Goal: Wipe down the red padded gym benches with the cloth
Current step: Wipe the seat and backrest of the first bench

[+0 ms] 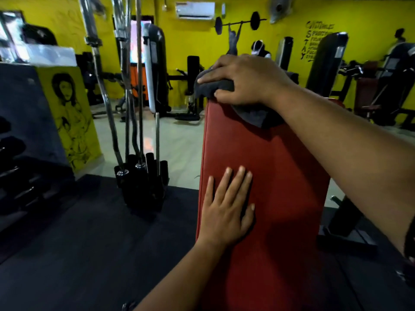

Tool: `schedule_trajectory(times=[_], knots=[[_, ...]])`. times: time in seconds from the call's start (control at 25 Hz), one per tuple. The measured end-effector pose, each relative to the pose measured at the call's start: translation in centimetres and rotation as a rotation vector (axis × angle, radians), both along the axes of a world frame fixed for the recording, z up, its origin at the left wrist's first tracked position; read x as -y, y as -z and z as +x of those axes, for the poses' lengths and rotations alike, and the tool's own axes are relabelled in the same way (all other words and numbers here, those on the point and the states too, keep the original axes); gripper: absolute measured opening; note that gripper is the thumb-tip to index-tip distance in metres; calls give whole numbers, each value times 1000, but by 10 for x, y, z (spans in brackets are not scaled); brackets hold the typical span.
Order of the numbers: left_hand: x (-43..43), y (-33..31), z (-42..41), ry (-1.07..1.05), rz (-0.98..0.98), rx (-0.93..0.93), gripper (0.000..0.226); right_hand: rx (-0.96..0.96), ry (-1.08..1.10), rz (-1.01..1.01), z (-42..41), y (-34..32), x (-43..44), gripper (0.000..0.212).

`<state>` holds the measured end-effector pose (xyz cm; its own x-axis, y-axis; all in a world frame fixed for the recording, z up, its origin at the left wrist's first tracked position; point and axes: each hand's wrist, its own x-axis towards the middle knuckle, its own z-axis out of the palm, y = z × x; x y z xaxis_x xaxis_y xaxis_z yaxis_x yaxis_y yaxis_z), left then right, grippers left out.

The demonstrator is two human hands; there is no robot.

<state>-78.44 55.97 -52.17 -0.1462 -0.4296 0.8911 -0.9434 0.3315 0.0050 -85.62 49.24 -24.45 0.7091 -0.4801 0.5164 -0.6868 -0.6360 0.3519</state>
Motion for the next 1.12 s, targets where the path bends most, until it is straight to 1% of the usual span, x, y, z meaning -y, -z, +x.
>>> schedule_trajectory(times=[0.08,0.16,0.24,0.4,0.44,0.48,0.52,0.6,0.68,0.72,0.8,0.84,0.92,1.0,1.04,1.12], knots=[[-6,23,-1,-16,-14,56,66,17,90,-2,10,0,3,49],[-2,28,1,-47,-39,76,64,-47,165,-77,27,0,-4,41],[1,28,2,-57,-58,85,64,-239,120,-192,46,4,-16,42],[0,32,3,-34,-74,94,65,-749,-9,-417,68,36,-28,46],[0,31,2,-33,-73,96,65,-792,-20,-453,68,44,-27,47],[0,30,2,-37,-70,96,65,-761,-27,-475,66,46,-25,51],[0,29,2,-42,-66,94,65,-688,-39,-488,64,44,-23,57],[0,29,3,-43,-64,91,65,-594,-63,-512,57,41,-21,57],[-1,30,3,-33,-65,91,65,-609,-73,-601,47,45,-20,52],[-1,30,3,-29,-66,91,65,-630,-66,-626,40,46,-21,54],[0,28,2,-30,-69,86,65,-647,8,-597,22,46,-25,68],[0,28,2,-30,-73,84,65,-612,42,-581,14,44,-27,72],[0,29,3,-19,-80,86,65,-499,114,-518,5,40,-31,71],[0,30,4,-13,-82,88,66,-436,175,-451,9,41,-35,67],[0,29,4,-13,-78,88,66,-449,174,-439,14,43,-36,65],[1,29,3,-8,-62,90,67,-583,112,-495,25,55,-43,62]])
